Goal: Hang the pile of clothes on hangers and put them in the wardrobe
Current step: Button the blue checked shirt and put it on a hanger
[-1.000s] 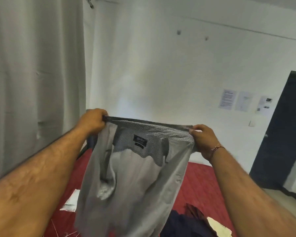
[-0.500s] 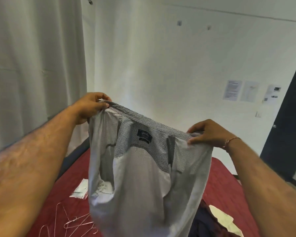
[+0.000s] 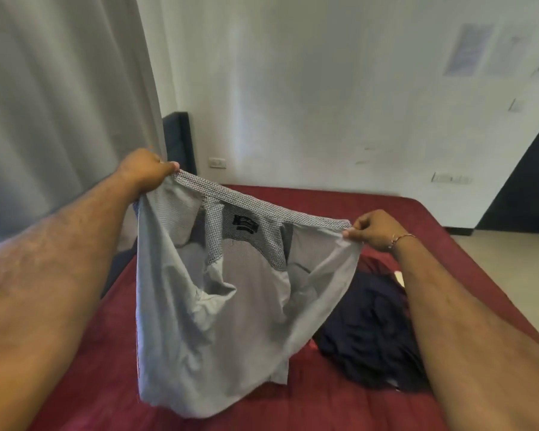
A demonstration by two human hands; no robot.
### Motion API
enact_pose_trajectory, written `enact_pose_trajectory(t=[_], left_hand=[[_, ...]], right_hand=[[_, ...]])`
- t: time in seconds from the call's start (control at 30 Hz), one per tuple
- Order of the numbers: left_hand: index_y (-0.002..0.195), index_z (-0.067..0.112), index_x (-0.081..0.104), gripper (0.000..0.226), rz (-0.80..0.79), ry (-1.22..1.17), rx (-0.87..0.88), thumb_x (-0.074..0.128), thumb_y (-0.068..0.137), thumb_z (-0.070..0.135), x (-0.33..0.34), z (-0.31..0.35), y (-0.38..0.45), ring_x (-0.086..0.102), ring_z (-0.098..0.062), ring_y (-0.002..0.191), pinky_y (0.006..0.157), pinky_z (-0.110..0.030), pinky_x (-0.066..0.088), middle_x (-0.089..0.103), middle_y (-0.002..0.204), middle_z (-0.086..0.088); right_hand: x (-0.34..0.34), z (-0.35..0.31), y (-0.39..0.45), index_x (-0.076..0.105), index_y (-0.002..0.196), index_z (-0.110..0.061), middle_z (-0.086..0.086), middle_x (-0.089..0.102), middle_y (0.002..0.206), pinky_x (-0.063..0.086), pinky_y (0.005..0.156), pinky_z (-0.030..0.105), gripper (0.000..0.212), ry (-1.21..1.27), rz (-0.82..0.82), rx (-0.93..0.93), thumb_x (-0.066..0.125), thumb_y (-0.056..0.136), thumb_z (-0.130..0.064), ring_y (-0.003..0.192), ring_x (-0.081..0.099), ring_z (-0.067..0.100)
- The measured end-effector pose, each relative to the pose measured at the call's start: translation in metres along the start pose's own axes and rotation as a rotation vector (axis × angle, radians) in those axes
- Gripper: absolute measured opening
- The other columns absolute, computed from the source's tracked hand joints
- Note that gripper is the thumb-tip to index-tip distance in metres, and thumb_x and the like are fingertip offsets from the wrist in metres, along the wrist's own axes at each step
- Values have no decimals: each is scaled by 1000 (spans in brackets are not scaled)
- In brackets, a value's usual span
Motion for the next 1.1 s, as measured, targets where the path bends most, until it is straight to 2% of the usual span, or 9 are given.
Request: enact_pose_trajectory(t=[0.1, 0.27, 0.37, 0.57, 0.73, 0.83, 0.9, 1.0, 1.1], left_hand=[[101, -2, 71, 43, -53, -222, -35, 61, 101, 40, 6, -33, -2, 62, -40, 92, 89, -45, 51, 66, 99, -25], [73, 16, 59, 13, -271, -608, -143, 58, 81, 25, -12, -72, -11, 53, -21, 54, 57, -30, 43, 56, 66, -6], [77, 19, 56, 15, -342, -701, -94, 59, 63, 21, -29, -93, 6, 51, -25, 66, 64, -36, 42, 49, 75, -12], [96, 9, 58, 15, -470, -938, 121, 48, 100, -1, -46, -93, 16, 66, -20, 61, 54, -29, 56, 63, 73, -11], [109, 6, 70, 20, -581, -1074, 309, 52, 100, 5, -57, -85, 0, 69, -25, 86, 81, -35, 61, 69, 100, -17], [98, 7, 73, 21, -661, -1193, 277, 52, 99, 8, -59, -77, -7, 70, -24, 80, 73, -33, 61, 71, 92, -14], [98, 7, 70, 12, -546, -1056, 148, 62, 98, 16, -37, -73, 2, 67, -26, 76, 69, -34, 60, 71, 93, -16], [115, 0, 68, 35, -171, -609, -71, 73, 94, 28, 21, -82, 20, 67, -25, 94, 79, -31, 50, 70, 110, -12], [112, -1, 71, 30, -30, -521, -17, 68, 98, 25, 86, -91, 20, 68, -27, 101, 72, -26, 41, 72, 109, -12]], right_hand=[[37, 2, -14, 74, 80, -13, -6, 68, 72, 52, 74, 36, 11, -9, -181, -51, 80, 89, -16, 67, 57, 8], [64, -18, -46, 65, 96, 5, 11, 61, 80, 47, 64, 32, 18, 321, -188, 32, 68, 98, -13, 77, 51, 25], [75, -56, -60, 58, 102, 8, 17, 57, 87, 44, 58, 32, 27, 518, -214, 60, 67, 98, -17, 80, 47, 30], [104, -155, -79, 68, 101, 0, 17, 65, 90, 56, 64, 32, 16, 730, -137, 94, 68, 94, -15, 74, 61, 24], [109, -205, -94, 61, 113, -14, 11, 67, 96, 61, 67, 34, 26, 1121, -155, 5, 66, 91, 0, 79, 66, 23], [100, -212, -89, 64, 108, -13, 9, 70, 92, 62, 67, 33, 16, 1150, -33, -26, 63, 96, -2, 76, 69, 21], [103, -189, -71, 69, 104, -6, 10, 71, 87, 61, 64, 34, 9, 1036, 120, 152, 62, 99, -7, 72, 70, 20], [129, -133, -37, 71, 97, 4, 16, 63, 81, 57, 67, 40, 8, 943, 274, 470, 68, 90, 3, 67, 63, 26], [162, -91, -2, 67, 85, -5, 15, 56, 79, 54, 59, 35, 18, 782, 380, 409, 63, 82, 12, 66, 57, 22]])
Point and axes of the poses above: each hand's wrist, its own y-axis towards the middle knuckle, its own x-axis out of the palm, z = x × y, the point moved 4 cm from there along y, towards the middle knuckle
